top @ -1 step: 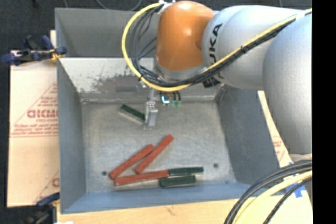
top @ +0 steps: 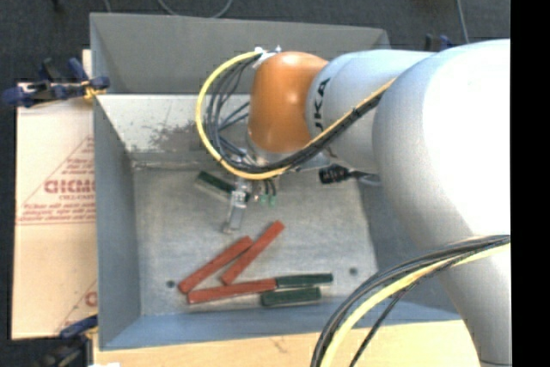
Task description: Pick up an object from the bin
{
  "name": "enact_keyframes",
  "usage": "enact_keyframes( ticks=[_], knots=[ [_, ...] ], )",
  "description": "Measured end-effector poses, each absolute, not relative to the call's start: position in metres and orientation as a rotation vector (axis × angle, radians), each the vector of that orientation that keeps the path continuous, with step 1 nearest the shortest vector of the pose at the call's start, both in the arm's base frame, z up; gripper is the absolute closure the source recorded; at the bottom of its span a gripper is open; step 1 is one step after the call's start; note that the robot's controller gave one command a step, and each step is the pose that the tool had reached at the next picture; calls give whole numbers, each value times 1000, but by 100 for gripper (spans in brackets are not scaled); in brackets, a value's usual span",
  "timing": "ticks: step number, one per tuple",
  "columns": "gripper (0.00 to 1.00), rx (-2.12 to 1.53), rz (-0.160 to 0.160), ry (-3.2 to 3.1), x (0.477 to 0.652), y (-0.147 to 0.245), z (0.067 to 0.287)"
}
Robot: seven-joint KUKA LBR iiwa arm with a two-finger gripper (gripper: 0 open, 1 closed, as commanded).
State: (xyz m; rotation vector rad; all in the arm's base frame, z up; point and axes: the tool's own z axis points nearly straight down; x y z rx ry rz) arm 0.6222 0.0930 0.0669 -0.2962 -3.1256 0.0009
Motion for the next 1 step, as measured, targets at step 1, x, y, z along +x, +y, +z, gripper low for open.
enact_keyframes(
  ticks=[1],
  knots=[
    [100,-300,-3,-3132,624,93,72]
  ],
)
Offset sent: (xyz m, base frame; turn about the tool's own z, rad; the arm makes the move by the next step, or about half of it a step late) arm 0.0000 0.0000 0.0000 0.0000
